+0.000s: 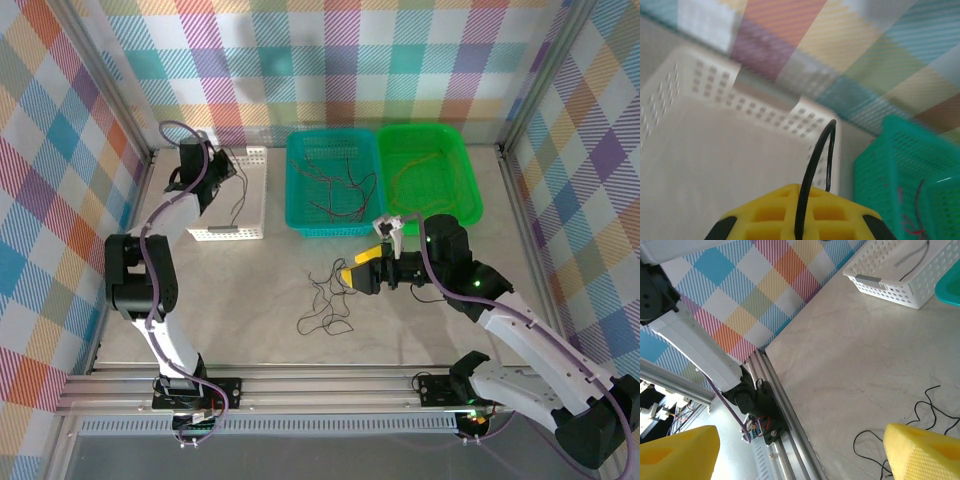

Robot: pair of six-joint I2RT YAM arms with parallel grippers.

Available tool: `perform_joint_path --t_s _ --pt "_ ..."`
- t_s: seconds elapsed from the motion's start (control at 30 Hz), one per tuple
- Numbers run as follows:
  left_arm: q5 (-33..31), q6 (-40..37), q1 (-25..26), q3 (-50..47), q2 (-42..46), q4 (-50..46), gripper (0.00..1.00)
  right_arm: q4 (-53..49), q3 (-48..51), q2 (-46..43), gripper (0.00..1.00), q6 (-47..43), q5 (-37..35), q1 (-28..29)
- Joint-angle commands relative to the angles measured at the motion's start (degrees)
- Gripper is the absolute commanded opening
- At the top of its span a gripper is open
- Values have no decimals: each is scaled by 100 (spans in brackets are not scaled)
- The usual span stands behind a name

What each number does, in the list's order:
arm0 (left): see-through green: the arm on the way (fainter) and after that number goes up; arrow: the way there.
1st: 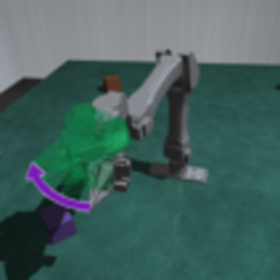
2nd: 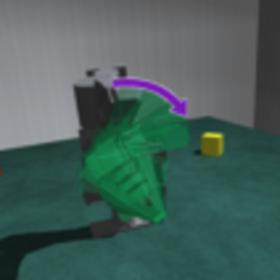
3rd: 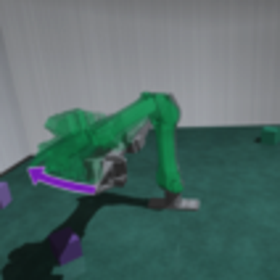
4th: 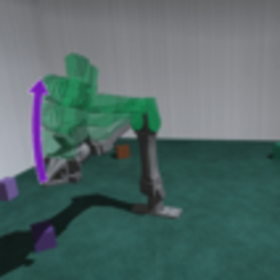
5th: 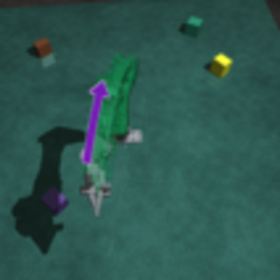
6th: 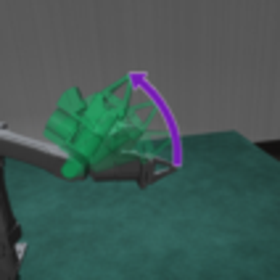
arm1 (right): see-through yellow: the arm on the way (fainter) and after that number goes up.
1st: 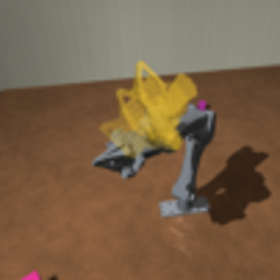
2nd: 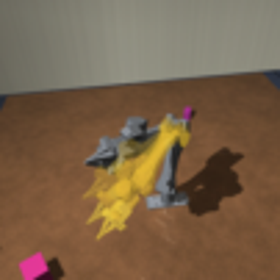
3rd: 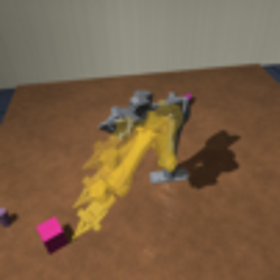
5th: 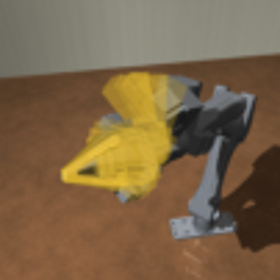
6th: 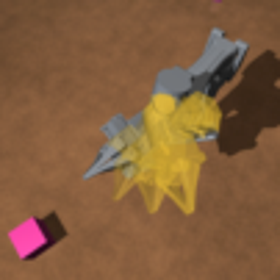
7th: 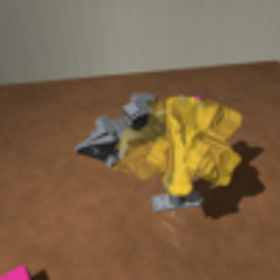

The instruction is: Untangle the cables

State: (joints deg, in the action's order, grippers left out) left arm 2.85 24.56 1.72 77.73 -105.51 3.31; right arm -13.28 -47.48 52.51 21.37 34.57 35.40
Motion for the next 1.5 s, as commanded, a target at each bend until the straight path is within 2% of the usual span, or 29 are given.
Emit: perform_joint_path --t_s 0.0,0.13,0.23,0.3,0.5,0.7,0.87,1.03,1.33,1.47 --pt "39 113 -84 -90 -224 89 3 76 111 -208 85 -62 154 37" --pt "181 170 -81 5 -304 -104 29 -110 234 -281 85 -64 -144 37" --pt "220 212 -84 46 -142 -243 52 -450 271 -76 85 -59 -565 37" --pt "250 204 -84 115 -9 -389 64 -573 331 121 84 19 -772 37" --pt "128 351 -84 270 580 -1104 79 -594 577 639 82 326 -1306 37" --pt "358 1149 -50 -4 1514 -1612 85 -640 596 1569 78 434 -1595 88" --pt "504 1503 236 -482 2407 -2048 86 -476 645 2156 77 487 -2115 125" --pt "385 1543 787 -1159 3331 -2338 87 -176 616 2675 73 574 -2504 163" --pt "181 1372 1608 -2276 4573 -2712 87 524 546 3470 64 711 -2552 176" --pt "34 1247 1639 -2554 4980 -2870 87 729 553 3646 50 693 -2506 177"
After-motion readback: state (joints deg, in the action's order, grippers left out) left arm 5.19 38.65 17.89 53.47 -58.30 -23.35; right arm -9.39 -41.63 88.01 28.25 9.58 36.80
